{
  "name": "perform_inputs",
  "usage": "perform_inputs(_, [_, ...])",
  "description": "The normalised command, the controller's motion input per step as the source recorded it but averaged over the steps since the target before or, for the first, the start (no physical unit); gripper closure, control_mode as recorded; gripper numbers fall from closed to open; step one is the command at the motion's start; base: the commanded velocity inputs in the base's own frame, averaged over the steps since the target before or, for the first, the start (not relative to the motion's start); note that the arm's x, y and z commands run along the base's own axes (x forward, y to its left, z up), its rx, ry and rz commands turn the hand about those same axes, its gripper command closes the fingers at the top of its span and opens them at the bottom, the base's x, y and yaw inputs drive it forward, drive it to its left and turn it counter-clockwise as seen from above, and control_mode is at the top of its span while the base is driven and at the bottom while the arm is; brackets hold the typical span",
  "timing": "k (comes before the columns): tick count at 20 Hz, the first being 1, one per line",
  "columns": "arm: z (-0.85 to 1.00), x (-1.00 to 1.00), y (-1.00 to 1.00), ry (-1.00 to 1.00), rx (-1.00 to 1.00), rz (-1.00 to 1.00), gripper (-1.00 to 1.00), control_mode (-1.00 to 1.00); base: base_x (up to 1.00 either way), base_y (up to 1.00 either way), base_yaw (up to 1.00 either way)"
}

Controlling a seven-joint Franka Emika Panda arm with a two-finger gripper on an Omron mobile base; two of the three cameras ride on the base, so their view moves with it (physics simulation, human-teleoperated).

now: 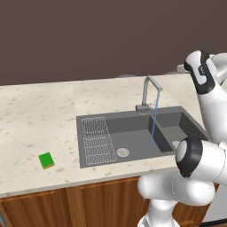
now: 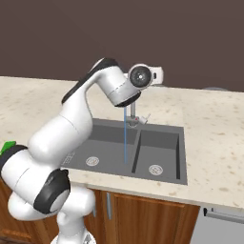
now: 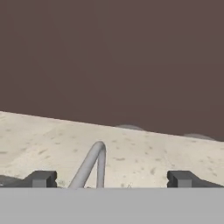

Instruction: Soak the sponge with water for a few seconds and then drop it inside the sink.

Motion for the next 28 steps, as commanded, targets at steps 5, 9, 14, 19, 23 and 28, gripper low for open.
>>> perform_inputs(5, [0.54,0.0,0.51,0.38,-0.06,0.0,-1.0,-1.0,0.0,0.0,0.0])
perform_inputs(9, [0.57,0.01,0.36,0.41,-0.01,0.0,-1.0,-1.0,0.0,0.0,0.0])
perform_inputs(14, [0.58,0.11,0.22,0.24,0.0,0.0,-1.0,-1.0,0.0,0.0,0.0])
perform_inputs(19, [0.11,0.0,0.24,0.03,0.02,-0.01,-1.0,-1.0,0.0,0.0,0.0])
perform_inputs(23, [-0.01,0.0,0.16,0.0,0.0,0.0,-1.0,-1.0,0.0,0.0,0.0])
perform_inputs(28, [-0.23,0.02,0.58,0.01,0.0,-0.02,-1.0,-1.0,0.0,0.0,0.0])
